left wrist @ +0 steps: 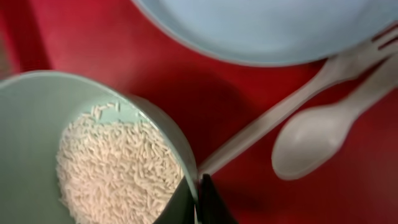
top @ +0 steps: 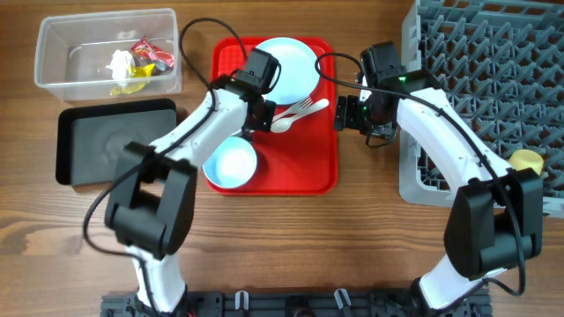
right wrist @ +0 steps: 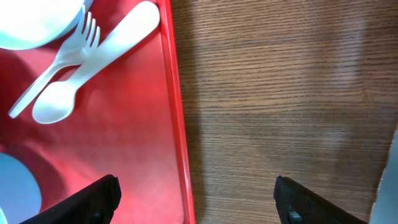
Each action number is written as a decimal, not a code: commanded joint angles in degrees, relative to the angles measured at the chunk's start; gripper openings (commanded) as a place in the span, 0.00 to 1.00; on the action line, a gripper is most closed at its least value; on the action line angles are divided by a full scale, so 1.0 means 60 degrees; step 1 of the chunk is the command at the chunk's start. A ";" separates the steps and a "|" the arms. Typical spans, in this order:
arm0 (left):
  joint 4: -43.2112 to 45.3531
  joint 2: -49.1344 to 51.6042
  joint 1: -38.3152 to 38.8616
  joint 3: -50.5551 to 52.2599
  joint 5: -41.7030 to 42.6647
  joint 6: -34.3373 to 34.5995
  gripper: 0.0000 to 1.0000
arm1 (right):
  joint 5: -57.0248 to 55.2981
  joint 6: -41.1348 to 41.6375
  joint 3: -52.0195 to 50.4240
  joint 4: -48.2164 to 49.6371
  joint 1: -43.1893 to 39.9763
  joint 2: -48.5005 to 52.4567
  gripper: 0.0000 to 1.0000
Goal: Sort waste into correct bins and load items into the dishwasher rack
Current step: 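Grasp the green rice bowl rim with the left gripper and lift, then carry the green bowl left over the black tray, then tip the green bowl with the left gripper to pour rice onto black tray, then carry the empty green bowl back onto the red tray and release, then grasp the green bowl rim with the right gripper and lift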
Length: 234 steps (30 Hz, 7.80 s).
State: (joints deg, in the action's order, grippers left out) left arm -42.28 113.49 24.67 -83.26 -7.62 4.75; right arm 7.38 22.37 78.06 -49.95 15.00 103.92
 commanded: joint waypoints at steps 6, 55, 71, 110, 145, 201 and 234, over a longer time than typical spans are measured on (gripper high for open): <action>-0.1231 -0.2911 -0.0998 -0.0525 0.0769 0.2069 0.04 | -0.0492 -0.0233 0.0015 -0.0033 0.0022 -0.0197 0.84; 0.0488 -0.4411 -1.0448 0.3905 1.4243 -0.1264 0.04 | -0.0801 -0.0466 0.0015 -0.0295 0.0022 -0.0197 0.86; 0.0743 -0.4411 -1.1431 0.3905 1.6156 -0.1260 0.04 | -0.0801 -0.0477 0.0015 -0.0361 0.0022 -0.0197 0.86; 0.0896 -0.4415 -1.2724 0.3905 1.6323 0.0841 0.04 | -0.0801 -0.0477 0.0015 -0.0474 0.0022 -0.0197 0.86; 0.7038 -0.4433 -1.0061 0.3810 1.3927 0.3869 0.04 | -0.0798 -0.0466 0.0015 -0.0477 0.0022 -0.0197 0.86; 0.5632 -0.2590 -0.0036 0.3435 0.0047 0.1351 1.00 | -0.0656 -0.0484 0.0015 -0.0066 0.0022 -0.0197 0.86; 0.0339 -0.6400 -0.4462 0.3126 0.0444 0.2033 1.00 | -0.0251 0.2707 0.0616 0.4852 0.3231 0.0958 0.72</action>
State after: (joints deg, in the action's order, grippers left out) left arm -40.01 72.51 -1.80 -64.47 -6.81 16.82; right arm 7.84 33.56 80.42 -23.62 34.65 106.15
